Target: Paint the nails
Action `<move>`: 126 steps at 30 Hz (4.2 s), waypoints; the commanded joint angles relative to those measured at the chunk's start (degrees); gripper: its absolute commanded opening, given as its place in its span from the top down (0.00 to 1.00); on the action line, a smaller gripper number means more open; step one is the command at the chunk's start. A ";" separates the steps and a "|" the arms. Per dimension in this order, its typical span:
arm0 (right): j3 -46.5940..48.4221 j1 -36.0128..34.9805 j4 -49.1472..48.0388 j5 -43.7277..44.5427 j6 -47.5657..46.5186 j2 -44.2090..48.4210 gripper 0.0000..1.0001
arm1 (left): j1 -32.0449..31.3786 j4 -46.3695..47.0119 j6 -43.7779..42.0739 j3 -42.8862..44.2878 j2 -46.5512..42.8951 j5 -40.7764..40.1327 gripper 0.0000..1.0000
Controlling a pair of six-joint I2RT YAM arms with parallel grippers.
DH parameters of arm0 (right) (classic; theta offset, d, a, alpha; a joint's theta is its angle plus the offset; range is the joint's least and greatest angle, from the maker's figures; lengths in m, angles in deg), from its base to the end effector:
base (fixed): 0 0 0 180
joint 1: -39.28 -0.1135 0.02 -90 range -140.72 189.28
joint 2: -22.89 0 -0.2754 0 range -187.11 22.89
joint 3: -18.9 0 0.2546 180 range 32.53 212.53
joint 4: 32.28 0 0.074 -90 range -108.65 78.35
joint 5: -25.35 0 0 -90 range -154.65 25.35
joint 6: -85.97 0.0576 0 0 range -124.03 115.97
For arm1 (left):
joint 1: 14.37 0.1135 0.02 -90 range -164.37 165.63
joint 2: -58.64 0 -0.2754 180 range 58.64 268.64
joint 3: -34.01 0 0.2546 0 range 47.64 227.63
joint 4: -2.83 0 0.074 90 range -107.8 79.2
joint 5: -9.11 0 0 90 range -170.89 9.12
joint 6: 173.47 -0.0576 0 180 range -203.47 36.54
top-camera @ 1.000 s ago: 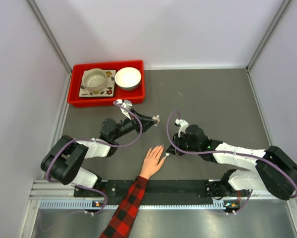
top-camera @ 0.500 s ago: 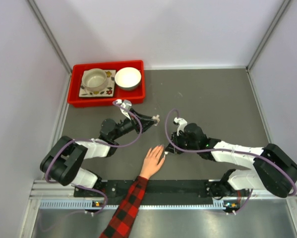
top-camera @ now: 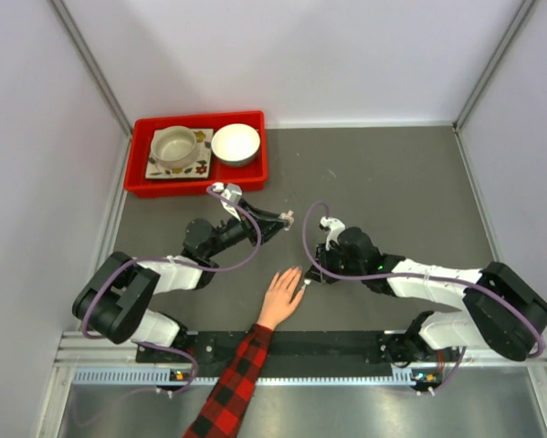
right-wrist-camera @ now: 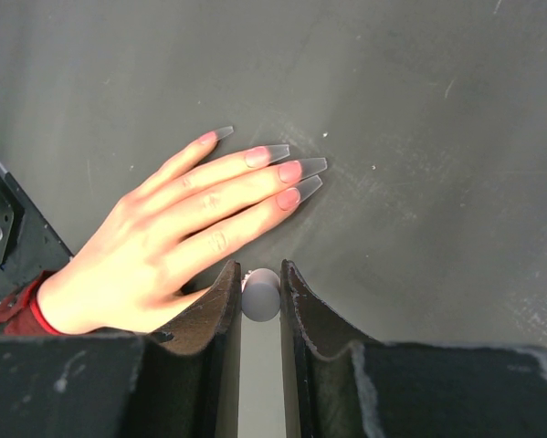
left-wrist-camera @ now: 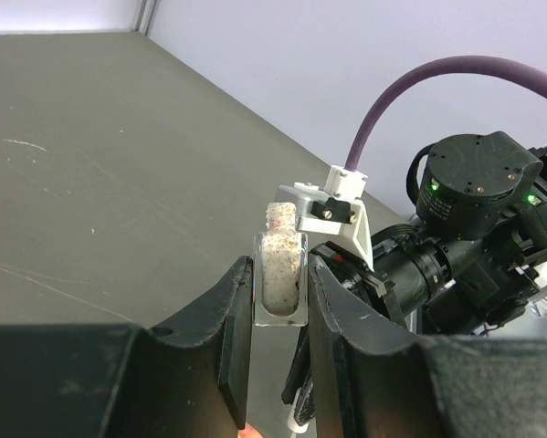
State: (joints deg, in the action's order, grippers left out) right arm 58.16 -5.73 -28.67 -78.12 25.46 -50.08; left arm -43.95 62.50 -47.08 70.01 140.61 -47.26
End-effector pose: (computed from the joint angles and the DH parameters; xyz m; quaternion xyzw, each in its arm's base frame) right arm 0.1705 0.1895 0.1567 -0.1717 0.8748 0.3504 0.2871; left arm 0.2251 -0.1645 0.2320 0.1920 0.6038 -0.5597 0.5342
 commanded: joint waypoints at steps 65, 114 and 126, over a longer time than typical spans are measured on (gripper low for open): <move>2.41 -1.66 0.53 0.47 -0.23 0.55 1.00 | -0.12 8.71 -1.05 1.89 -2.35 1.18 1.00; 1.27 -1.74 0.00 -3.14 1.27 2.92 1.00 | -0.21 7.82 -1.14 1.62 -3.05 1.18 1.00; 0.92 -1.66 1.76 -2.35 1.00 3.71 1.00 | -0.12 8.09 -1.05 1.54 -2.79 1.09 1.00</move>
State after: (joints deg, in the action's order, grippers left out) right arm 59.10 -6.48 -26.07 -80.77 26.62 -47.41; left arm -43.95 62.50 -47.65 70.05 139.00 -47.02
